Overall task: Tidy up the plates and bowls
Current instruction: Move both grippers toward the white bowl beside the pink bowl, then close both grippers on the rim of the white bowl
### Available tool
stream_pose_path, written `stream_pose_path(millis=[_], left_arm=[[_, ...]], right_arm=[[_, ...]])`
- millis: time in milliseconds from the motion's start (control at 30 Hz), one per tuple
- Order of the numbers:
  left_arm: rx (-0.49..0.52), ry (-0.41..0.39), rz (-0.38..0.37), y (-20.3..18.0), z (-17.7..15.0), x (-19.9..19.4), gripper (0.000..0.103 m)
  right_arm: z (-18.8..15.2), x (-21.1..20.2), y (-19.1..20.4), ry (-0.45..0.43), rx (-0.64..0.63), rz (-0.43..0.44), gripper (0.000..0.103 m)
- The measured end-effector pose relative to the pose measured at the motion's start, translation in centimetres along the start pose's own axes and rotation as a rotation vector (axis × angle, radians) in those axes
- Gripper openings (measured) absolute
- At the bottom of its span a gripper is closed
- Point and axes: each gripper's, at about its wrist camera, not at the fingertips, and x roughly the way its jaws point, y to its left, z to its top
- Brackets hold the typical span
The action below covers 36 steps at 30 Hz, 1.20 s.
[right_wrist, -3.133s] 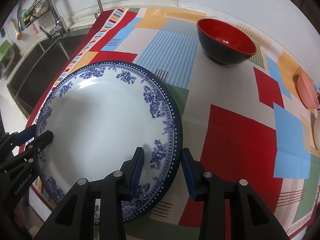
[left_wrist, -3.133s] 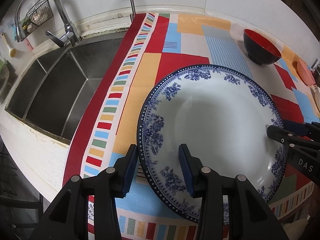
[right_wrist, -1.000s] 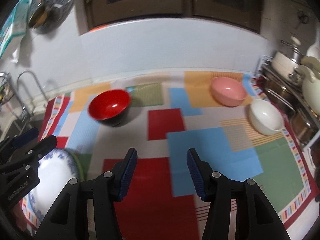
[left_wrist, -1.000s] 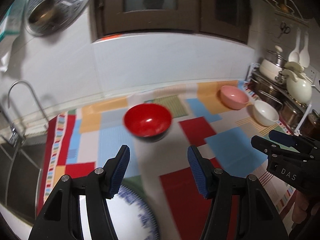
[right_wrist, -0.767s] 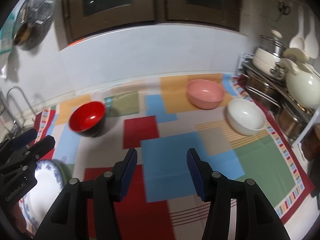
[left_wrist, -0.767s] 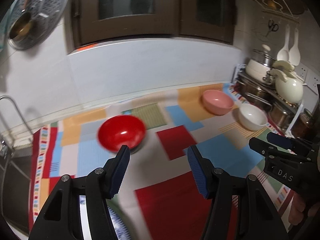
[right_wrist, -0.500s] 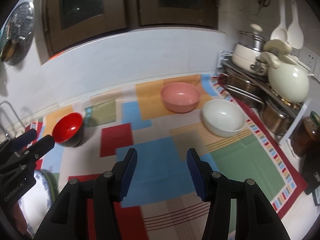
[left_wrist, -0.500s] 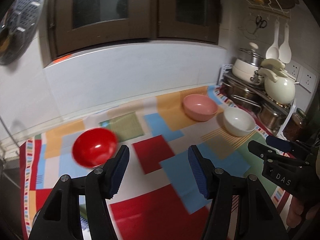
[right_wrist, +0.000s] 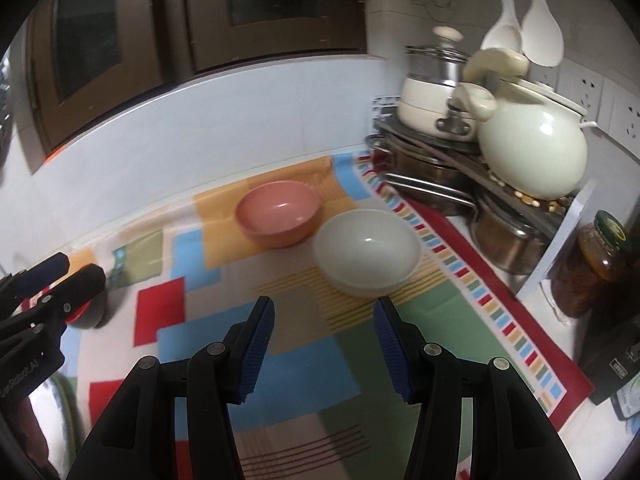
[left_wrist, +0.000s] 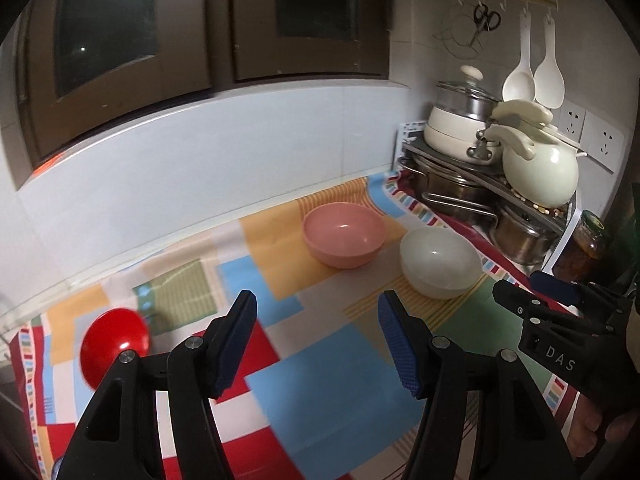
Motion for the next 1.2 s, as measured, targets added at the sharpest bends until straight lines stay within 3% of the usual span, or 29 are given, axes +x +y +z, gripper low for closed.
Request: stream_pose_path(millis=[700,1200], left_arm=[[0.058,0.091,-0.103,-5.4,3.4,12.2,0.062],[0.098,0.167,-0.155,-9.8,3.1,18.7,0.053]], right_arm=[[2.7,8.5,-7.2,0.021,0.111,-0.101,0.053],[2.7,13.8,-9.6,0.09,0.159,-0.086,0.05]])
